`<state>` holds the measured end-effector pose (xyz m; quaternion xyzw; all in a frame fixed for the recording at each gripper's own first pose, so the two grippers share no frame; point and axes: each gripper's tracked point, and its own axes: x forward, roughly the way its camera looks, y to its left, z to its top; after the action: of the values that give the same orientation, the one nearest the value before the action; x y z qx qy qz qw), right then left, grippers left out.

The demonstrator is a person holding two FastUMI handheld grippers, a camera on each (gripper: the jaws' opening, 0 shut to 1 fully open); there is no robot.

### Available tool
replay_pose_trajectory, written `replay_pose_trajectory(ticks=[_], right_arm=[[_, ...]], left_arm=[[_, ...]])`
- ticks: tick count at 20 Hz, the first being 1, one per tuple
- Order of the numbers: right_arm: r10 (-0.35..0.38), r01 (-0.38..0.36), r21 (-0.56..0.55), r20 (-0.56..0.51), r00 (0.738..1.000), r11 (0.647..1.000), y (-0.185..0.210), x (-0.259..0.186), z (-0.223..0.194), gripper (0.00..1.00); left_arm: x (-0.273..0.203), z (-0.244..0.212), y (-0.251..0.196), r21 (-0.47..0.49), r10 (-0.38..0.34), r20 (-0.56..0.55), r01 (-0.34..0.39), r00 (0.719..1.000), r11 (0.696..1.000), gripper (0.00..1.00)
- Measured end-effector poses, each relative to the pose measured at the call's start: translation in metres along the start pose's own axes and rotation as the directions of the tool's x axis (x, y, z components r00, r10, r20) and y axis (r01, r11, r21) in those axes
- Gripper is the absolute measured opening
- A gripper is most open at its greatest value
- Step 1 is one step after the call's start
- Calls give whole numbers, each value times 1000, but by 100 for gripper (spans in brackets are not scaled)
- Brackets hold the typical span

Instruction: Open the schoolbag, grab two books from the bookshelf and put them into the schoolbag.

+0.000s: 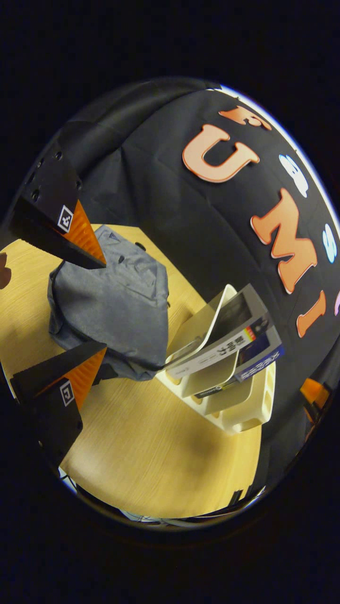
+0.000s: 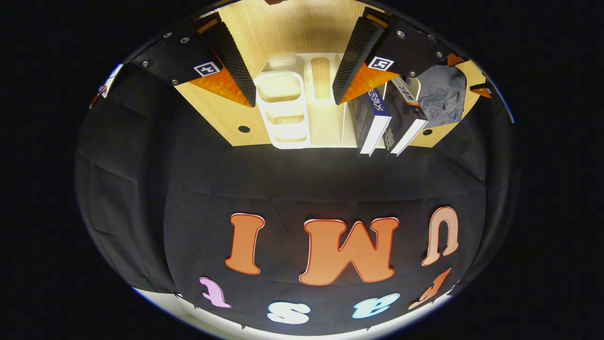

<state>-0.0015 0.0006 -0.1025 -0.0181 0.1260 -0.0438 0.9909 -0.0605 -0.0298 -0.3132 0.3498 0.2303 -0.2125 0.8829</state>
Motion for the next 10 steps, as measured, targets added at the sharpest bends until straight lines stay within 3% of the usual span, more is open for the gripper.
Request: replay_pose_trajectory(ticks=[9, 10], right_arm=[[-24, 24, -9, -20, 1000, 1000, -13, -7, -8, 98], [-30, 30, -1, -18, 999, 1000, -16, -8, -10, 98]], left_arm=[[30, 0, -15, 67, -51, -31, 53, 998, 996, 95], [29, 0, -18, 69, -64, -27, 66, 998, 995, 69]])
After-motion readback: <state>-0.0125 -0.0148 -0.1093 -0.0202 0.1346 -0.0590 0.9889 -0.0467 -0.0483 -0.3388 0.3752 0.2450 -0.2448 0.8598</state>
